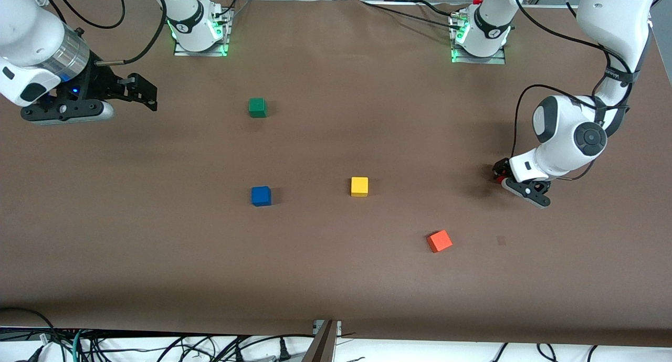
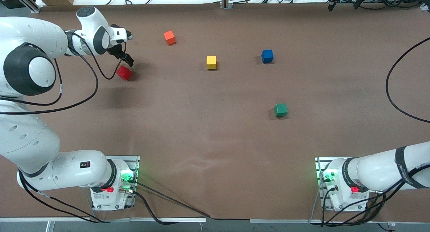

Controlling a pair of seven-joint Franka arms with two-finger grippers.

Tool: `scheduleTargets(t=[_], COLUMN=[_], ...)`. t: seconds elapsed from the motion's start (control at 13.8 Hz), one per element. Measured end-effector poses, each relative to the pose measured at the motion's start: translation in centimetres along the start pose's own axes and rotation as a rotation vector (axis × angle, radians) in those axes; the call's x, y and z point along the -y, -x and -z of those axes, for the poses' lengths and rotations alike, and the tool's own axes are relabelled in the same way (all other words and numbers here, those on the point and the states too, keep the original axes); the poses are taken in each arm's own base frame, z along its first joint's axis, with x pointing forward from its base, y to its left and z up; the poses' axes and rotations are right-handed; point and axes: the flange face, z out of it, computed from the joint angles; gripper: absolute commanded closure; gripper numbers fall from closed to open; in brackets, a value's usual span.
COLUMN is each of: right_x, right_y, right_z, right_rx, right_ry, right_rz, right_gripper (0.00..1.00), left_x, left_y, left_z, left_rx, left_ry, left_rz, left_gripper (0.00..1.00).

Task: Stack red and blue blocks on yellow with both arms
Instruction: 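Carry the red cube with the left gripper over the yellow cube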

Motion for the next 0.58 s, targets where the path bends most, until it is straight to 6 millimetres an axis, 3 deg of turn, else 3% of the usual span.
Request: scheduleTargets(t=[0.29, 0.36, 0.43, 0.51, 0.58], right_x=[0.0, 0.0, 0.0, 0.0, 0.0], right_y=[-0.1, -0.2, -0.2, -0.2, -0.3], right_z=[-0.2, -0.3, -0.4, -0.5, -0.5], right_rx=[0.004, 0.006, 0.008, 0.009, 0.010], right_ry=[0.000, 0.001, 0.001, 0.001, 0.001], right_rz=[0.000, 0.001, 0.001, 0.001, 0.002], right_gripper=[0.00, 0.00, 0.00, 0.00, 0.00], left_x=[0.3, 0.4, 0.4, 0.4, 0.3], left_y=[2.4, 2.8, 3.3, 3.6, 3.9], left_z=[-1.7, -1.9, -2.2, -2.5, -2.7], left_rx=[0.014, 0.020, 0.027, 0.037, 0.054], left_ry=[0.010, 0.014, 0.019, 0.026, 0.036], left_rz=[0.023, 0.028, 0.033, 0.035, 0.034], left_gripper=[0.00, 0.34, 0.76, 0.96, 1.00])
